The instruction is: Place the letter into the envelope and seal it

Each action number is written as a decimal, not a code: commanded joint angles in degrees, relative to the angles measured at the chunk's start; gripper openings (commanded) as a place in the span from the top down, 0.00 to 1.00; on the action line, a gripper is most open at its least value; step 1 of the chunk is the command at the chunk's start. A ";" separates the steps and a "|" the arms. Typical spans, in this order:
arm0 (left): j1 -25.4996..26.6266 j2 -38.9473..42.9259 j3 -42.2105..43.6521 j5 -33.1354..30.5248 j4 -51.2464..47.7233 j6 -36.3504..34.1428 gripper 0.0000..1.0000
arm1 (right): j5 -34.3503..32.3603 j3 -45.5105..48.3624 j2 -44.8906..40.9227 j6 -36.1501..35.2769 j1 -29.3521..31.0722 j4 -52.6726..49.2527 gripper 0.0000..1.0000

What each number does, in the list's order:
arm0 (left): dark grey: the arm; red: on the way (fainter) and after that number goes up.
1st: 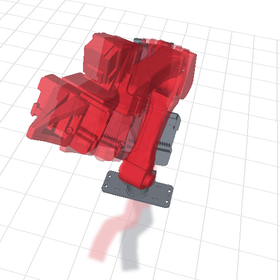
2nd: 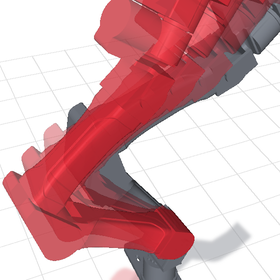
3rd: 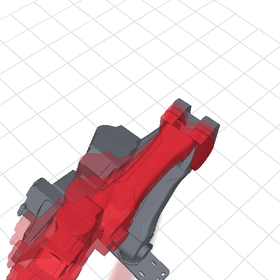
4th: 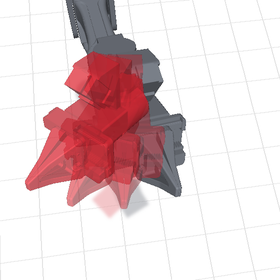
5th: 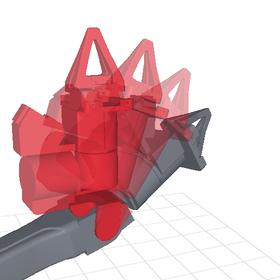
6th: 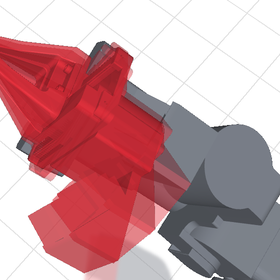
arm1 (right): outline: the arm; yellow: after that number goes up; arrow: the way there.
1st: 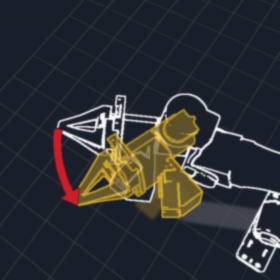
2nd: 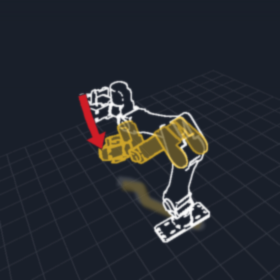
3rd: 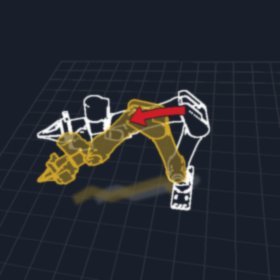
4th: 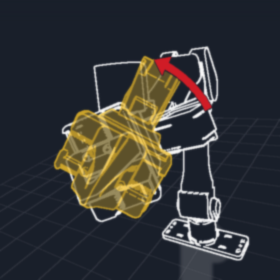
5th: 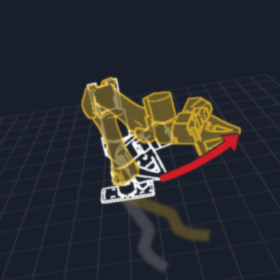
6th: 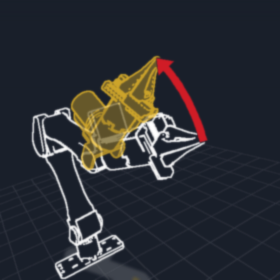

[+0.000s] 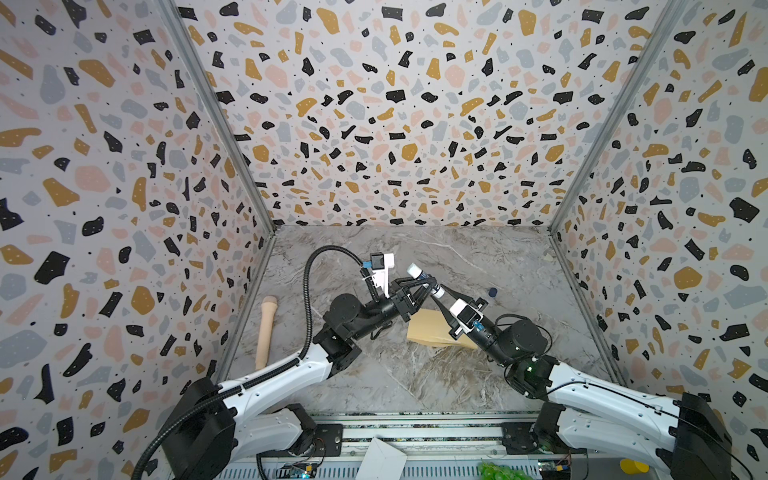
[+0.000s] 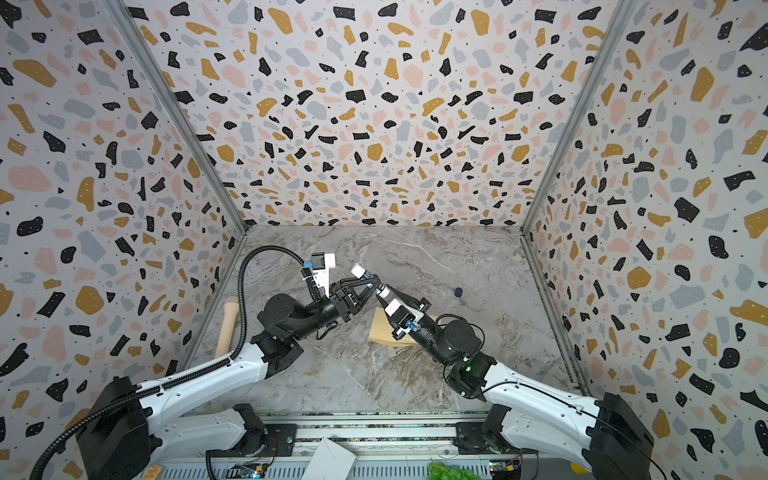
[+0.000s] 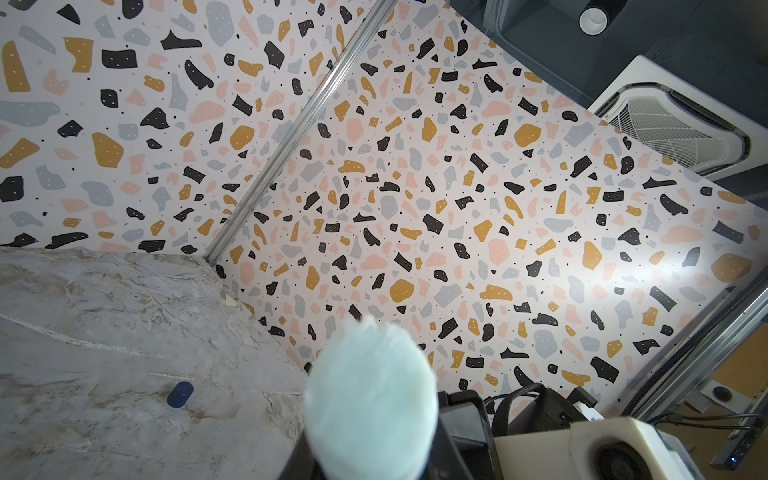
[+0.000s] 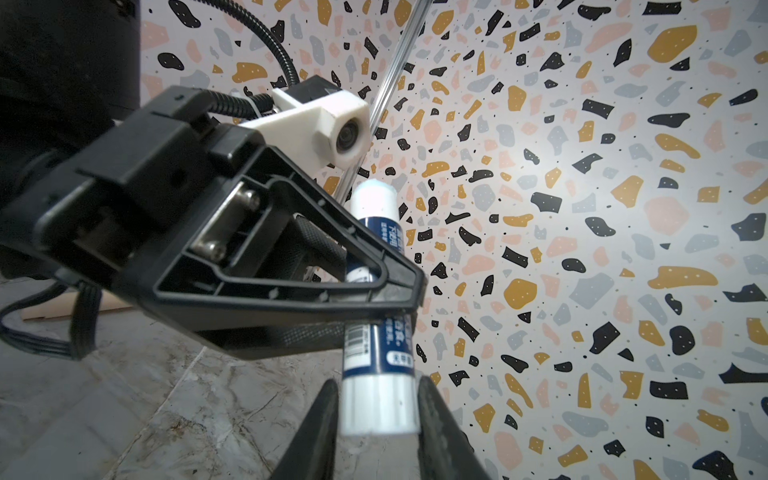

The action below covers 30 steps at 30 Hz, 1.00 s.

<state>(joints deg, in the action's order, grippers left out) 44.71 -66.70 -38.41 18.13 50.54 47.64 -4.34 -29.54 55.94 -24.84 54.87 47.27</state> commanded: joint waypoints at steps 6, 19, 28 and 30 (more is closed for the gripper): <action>-0.04 -0.03 -2.04 1.23 2.89 -0.90 1.00 | 2.50 -3.02 -1.99 5.14 -0.30 -0.80 0.97; 0.03 -0.01 -0.80 3.21 5.87 -5.08 1.00 | 45.24 -5.31 -2.09 48.71 -21.47 4.03 0.89; 0.00 -2.24 -1.22 -1.00 7.25 13.15 1.00 | 17.18 3.79 -10.75 21.41 -12.25 5.04 0.43; -0.02 -3.01 -1.57 -1.05 6.22 17.28 1.00 | 14.08 5.84 -10.74 17.46 -9.81 9.08 0.41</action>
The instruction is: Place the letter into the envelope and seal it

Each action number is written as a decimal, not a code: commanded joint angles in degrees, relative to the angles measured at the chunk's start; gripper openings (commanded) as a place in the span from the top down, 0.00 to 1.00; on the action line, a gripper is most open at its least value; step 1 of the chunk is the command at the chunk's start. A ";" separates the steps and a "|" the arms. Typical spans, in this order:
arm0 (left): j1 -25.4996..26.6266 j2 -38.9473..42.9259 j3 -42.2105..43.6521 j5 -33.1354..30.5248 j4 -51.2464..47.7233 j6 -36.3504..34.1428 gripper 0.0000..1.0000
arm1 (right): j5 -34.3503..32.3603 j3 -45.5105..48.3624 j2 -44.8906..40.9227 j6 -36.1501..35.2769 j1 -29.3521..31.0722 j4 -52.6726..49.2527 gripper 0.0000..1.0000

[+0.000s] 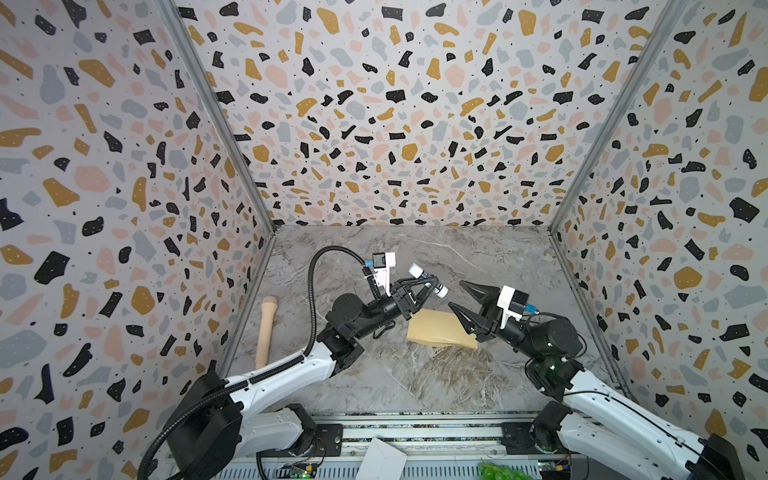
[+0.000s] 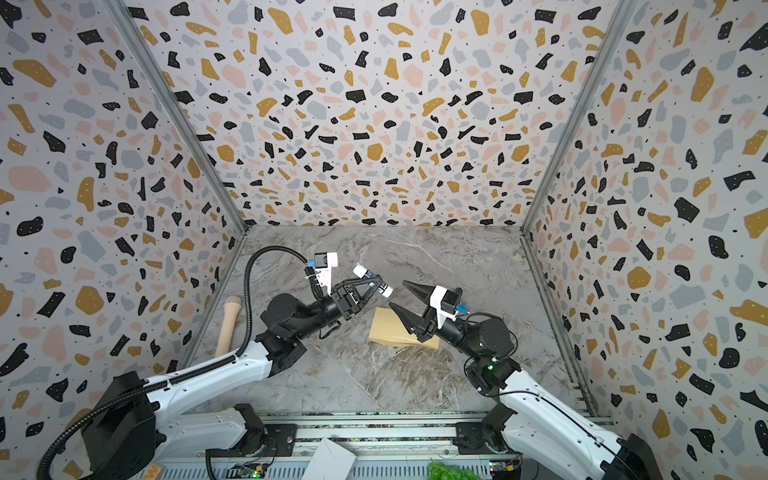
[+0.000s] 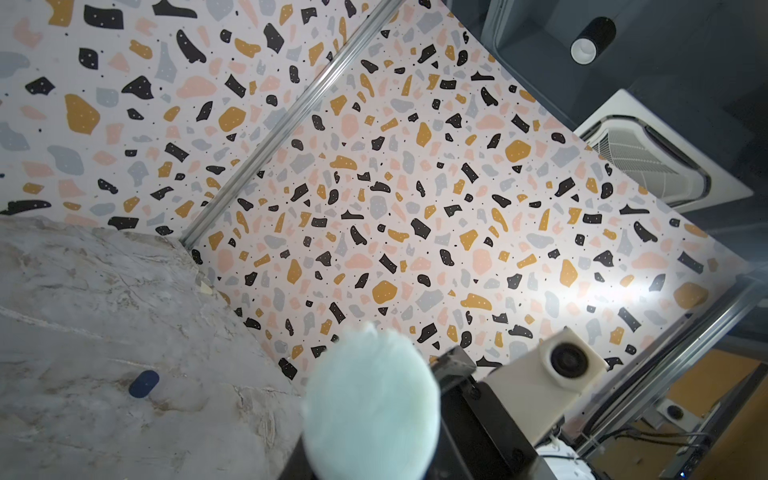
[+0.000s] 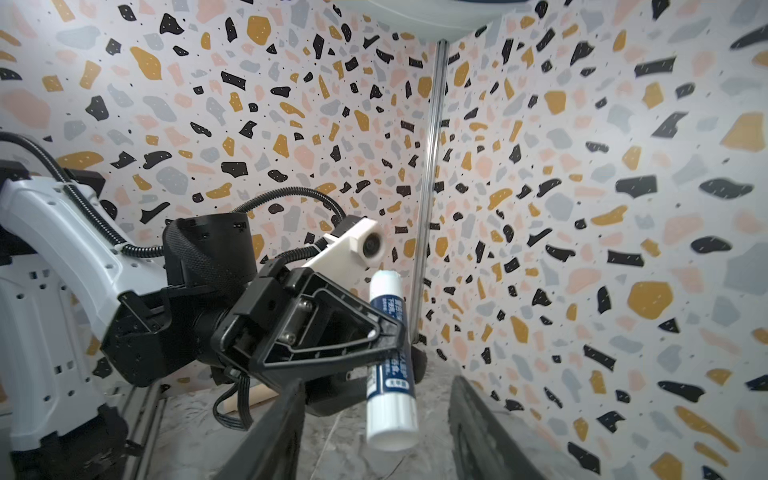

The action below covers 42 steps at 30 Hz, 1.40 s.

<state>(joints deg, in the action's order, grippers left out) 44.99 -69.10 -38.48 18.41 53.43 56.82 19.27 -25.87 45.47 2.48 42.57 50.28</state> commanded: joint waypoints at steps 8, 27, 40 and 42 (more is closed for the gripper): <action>-0.26 -3.89 -0.90 1.15 10.73 20.58 1.00 | -12.36 3.46 4.28 -13.93 4.63 12.65 0.39; -0.17 -5.78 -0.57 2.46 13.62 25.44 1.00 | -13.67 1.20 12.23 -14.52 5.67 19.77 0.53; -0.08 -6.49 -0.47 2.86 14.96 26.74 1.00 | -13.65 -0.77 16.16 -14.35 6.18 22.00 0.59; -0.09 -6.49 -0.38 2.92 15.12 26.77 1.00 | -13.74 -1.13 16.55 -14.43 6.22 21.97 0.61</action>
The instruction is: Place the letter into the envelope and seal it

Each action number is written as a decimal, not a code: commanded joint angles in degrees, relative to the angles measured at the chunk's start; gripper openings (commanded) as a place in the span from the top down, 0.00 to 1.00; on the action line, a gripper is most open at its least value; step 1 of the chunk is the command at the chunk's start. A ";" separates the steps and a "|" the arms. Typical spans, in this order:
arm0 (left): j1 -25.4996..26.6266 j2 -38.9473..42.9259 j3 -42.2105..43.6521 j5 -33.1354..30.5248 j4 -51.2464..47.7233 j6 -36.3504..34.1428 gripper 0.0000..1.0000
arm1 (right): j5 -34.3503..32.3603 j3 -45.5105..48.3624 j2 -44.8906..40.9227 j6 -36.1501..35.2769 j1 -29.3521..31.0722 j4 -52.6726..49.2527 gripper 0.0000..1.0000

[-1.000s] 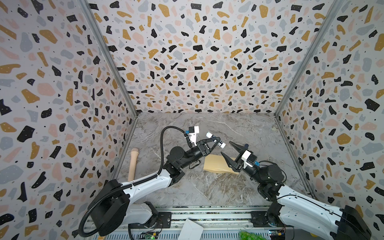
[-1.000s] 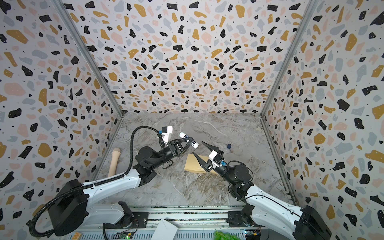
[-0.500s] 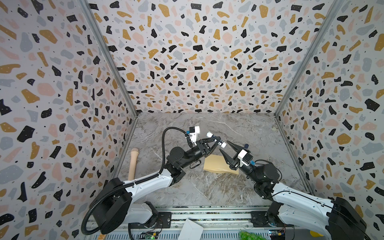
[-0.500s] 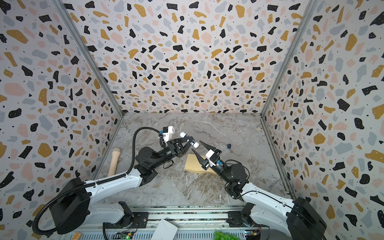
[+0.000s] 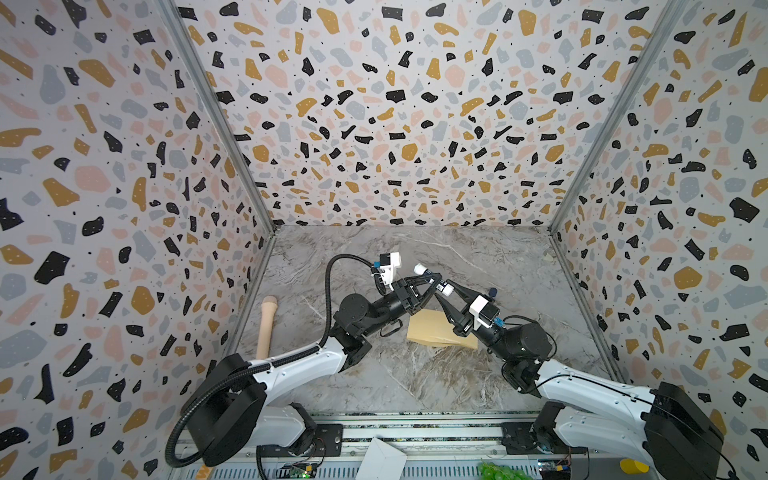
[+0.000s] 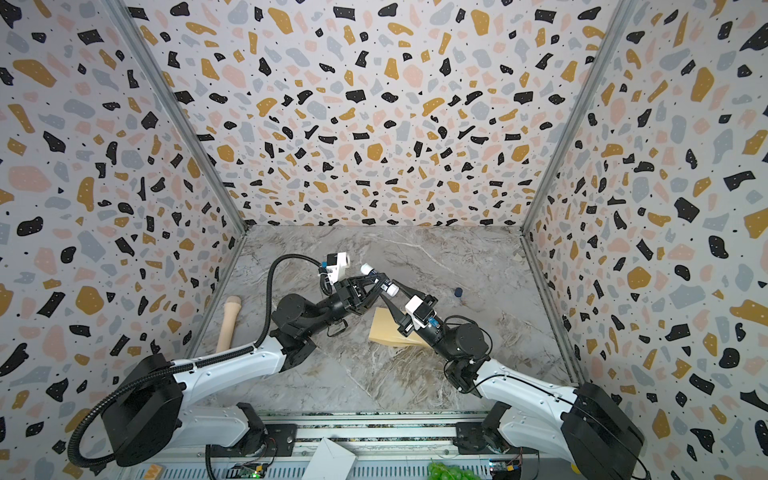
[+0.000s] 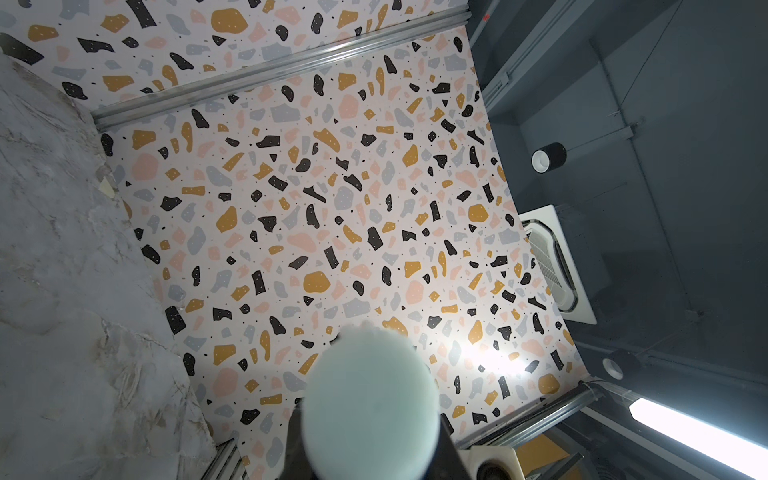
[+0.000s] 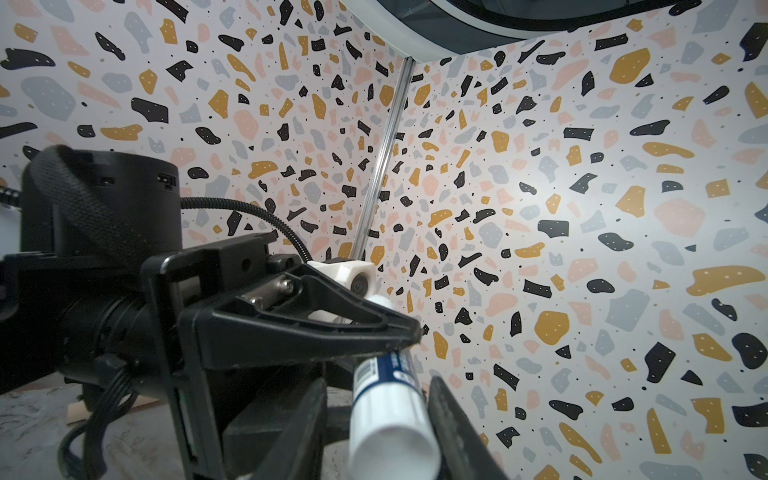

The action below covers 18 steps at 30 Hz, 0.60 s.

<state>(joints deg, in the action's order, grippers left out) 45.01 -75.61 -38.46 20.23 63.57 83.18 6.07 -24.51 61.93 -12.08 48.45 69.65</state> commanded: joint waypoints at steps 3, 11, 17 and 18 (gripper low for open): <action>-0.10 0.03 -0.44 1.14 5.03 0.47 1.00 | -0.82 -2.65 0.80 -0.04 0.34 3.03 0.62; -0.01 0.12 -0.52 1.25 4.90 0.58 1.00 | -1.91 -3.27 2.37 -0.40 0.33 3.31 0.69; -0.01 -0.24 -0.65 1.33 4.22 0.06 1.00 | -2.25 -3.42 2.22 -0.32 0.42 3.92 0.81; 0.01 -0.32 -0.72 1.35 3.97 -0.25 1.00 | -2.37 -3.39 2.05 -0.36 0.42 3.90 0.84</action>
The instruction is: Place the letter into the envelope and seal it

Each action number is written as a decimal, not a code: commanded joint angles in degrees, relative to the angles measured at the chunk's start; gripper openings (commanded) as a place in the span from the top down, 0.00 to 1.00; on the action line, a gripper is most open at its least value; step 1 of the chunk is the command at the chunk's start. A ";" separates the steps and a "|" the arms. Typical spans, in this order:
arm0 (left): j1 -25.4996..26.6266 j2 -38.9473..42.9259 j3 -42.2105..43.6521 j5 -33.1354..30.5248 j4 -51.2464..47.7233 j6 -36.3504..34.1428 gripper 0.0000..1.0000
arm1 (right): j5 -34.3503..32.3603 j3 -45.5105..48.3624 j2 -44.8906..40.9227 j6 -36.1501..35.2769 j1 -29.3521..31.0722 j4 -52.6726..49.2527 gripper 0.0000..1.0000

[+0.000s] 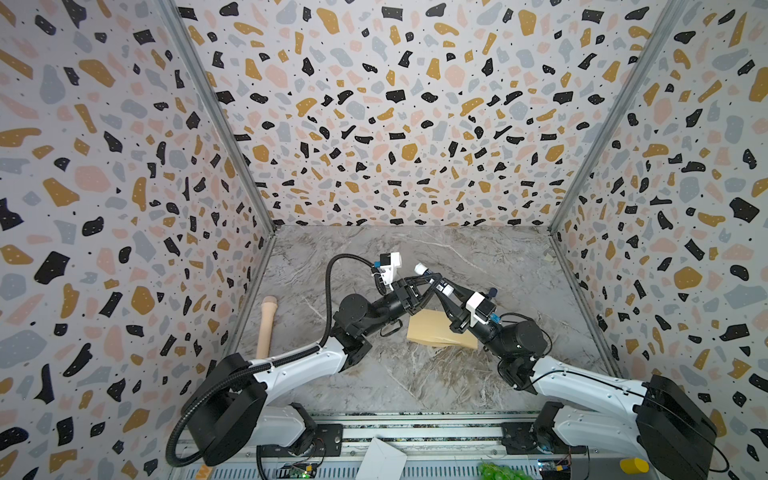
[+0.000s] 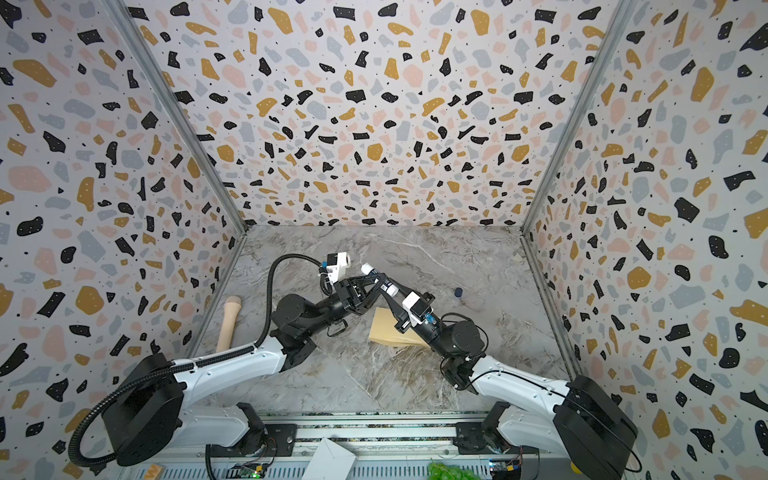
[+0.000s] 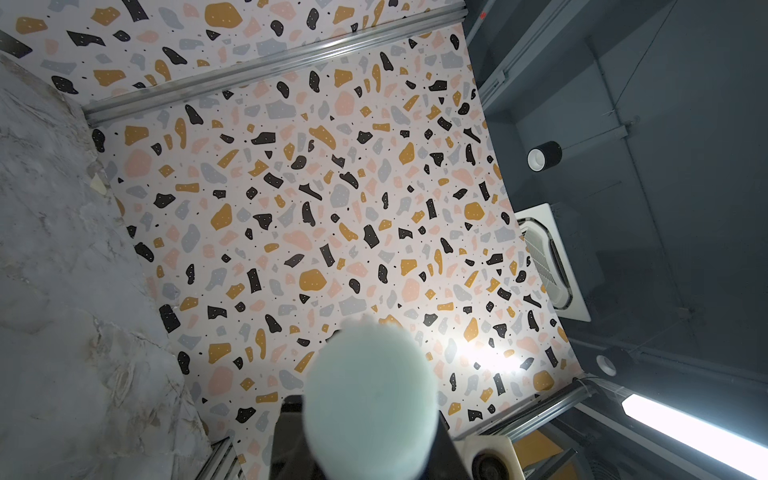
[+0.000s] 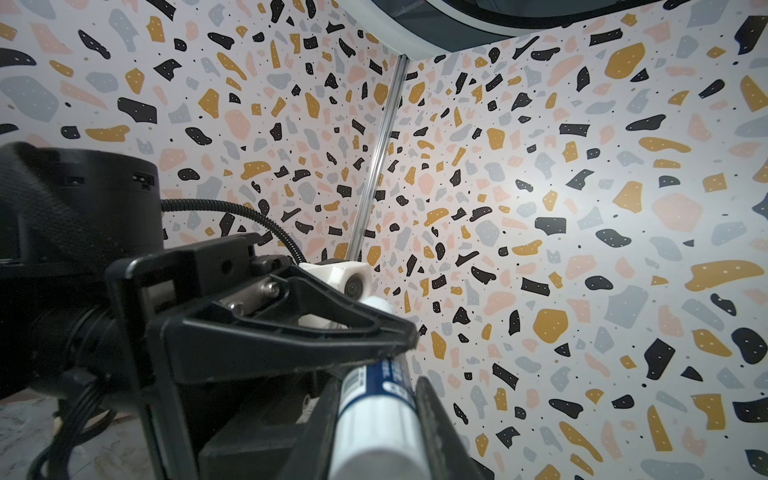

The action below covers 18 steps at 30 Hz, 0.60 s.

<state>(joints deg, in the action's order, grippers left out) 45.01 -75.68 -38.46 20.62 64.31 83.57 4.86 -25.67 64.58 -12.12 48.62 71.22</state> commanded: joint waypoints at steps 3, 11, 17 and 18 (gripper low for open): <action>-0.02 -0.42 -1.16 1.03 1.61 -2.33 1.00 | -1.58 -2.27 -1.45 -0.45 0.25 1.24 0.92; -0.02 2.46 -5.39 -0.14 -12.38 -17.67 0.56 | -5.22 -3.76 -8.04 0.30 0.25 -11.09 1.00; -0.19 8.97 -10.84 -6.53 -34.00 -38.74 0.23 | -9.18 -4.96 -14.94 3.33 -0.52 -26.02 1.00; -0.29 10.07 -11.52 -7.85 -36.70 -41.61 0.19 | -9.49 -5.44 -15.83 3.88 -0.78 -29.04 1.00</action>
<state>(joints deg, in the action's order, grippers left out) 45.04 -69.06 -46.74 16.91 37.95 56.16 -1.72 -27.97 51.51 -10.59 48.31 51.31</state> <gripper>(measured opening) 0.794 0.280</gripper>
